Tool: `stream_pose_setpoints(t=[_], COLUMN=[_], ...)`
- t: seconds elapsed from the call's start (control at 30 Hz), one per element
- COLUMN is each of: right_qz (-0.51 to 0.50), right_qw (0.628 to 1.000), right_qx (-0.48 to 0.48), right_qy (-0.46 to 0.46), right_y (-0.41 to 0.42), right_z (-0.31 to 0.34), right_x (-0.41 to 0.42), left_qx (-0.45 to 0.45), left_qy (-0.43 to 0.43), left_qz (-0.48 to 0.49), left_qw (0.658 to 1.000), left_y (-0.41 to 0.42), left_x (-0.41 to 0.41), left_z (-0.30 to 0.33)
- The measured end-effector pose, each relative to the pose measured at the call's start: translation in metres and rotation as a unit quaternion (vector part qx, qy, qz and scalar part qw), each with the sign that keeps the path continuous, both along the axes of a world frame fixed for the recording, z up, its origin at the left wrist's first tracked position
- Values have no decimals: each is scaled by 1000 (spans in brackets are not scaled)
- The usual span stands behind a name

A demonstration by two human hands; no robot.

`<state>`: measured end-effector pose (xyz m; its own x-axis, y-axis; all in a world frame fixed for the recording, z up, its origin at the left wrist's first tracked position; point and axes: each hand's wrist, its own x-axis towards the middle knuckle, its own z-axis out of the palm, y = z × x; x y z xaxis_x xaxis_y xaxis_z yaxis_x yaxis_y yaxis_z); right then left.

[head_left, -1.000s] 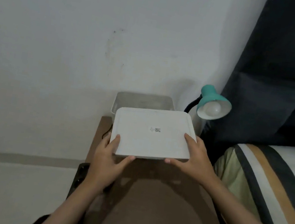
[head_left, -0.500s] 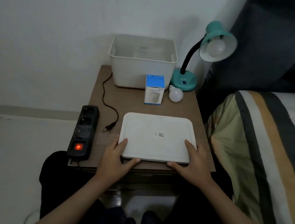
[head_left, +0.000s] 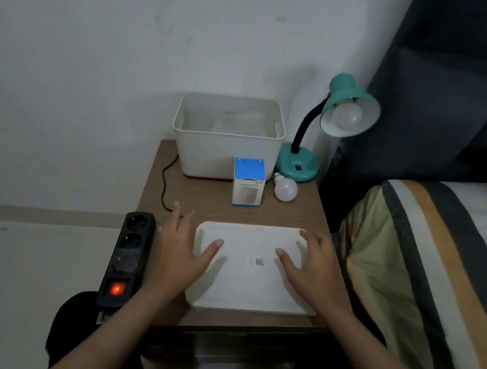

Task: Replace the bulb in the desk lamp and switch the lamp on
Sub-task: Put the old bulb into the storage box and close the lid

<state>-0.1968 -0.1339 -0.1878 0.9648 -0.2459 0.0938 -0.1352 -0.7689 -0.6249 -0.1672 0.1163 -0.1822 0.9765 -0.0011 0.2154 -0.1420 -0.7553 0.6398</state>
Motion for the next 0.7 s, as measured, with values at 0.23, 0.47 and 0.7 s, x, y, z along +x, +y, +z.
stream_pose_setpoints(t=[0.23,0.47,0.7], right_qz=[-29,-81,-130], right_qw=[990,995,984], right_qx=[113,61,119], right_qy=[-83,23,-31], right_y=[2,5,12], right_z=[31,8,-11], right_x=[92,150,169], left_qx=[-40,-28,-89], left_qy=[-57,0,16], left_qz=[35,77,124], left_qw=[997,997,988], left_y=[1,1,-12], left_x=[99,174,204], left_z=[48,56,55])
